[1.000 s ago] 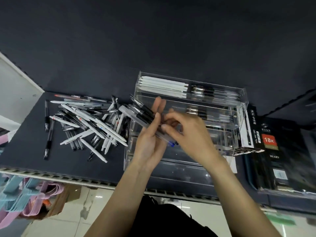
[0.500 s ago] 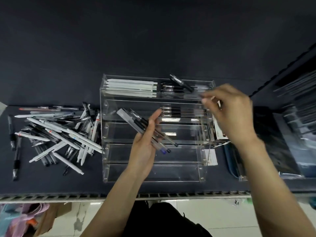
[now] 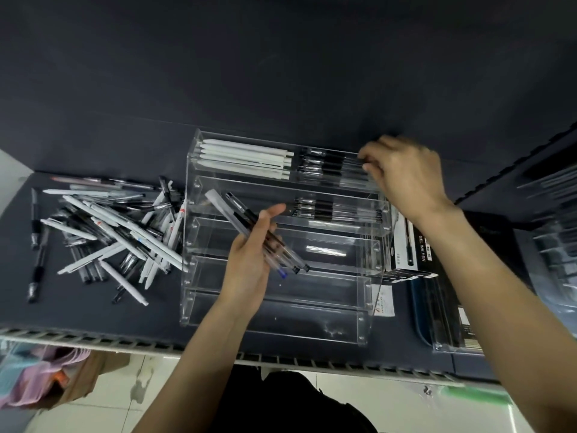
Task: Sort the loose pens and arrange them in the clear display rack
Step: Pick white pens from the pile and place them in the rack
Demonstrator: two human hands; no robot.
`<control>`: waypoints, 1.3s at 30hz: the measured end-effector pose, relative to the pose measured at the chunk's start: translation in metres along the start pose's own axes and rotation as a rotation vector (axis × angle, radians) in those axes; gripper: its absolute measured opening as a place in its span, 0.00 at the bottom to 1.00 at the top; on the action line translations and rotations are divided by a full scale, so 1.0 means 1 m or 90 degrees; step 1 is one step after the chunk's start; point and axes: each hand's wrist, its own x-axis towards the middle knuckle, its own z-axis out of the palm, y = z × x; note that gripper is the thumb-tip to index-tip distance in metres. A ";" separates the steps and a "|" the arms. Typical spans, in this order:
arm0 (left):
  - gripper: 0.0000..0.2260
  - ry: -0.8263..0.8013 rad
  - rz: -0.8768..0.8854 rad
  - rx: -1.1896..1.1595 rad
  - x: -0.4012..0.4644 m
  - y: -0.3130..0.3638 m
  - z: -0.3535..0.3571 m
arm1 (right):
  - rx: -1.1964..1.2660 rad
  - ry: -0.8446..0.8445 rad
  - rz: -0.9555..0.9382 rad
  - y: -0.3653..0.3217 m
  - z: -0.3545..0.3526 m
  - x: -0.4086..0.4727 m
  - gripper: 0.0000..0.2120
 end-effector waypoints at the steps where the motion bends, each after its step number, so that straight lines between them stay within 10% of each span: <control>1: 0.13 0.001 -0.002 -0.002 0.000 0.000 0.000 | 0.000 -0.011 -0.002 0.000 0.000 0.001 0.06; 10: 0.13 0.019 -0.012 -0.029 -0.004 -0.001 0.001 | 0.050 -0.040 -0.148 -0.012 0.001 0.016 0.19; 31: 0.13 0.003 -0.019 -0.041 -0.020 -0.001 -0.007 | 0.030 -0.013 -0.039 -0.032 0.007 -0.006 0.18; 35: 0.15 -0.012 -0.016 -0.065 -0.022 -0.002 0.003 | 0.261 0.063 0.063 -0.085 -0.025 -0.046 0.13; 39: 0.16 -0.057 0.000 -0.046 -0.028 -0.007 0.014 | 0.467 -0.103 0.179 -0.133 -0.030 -0.083 0.10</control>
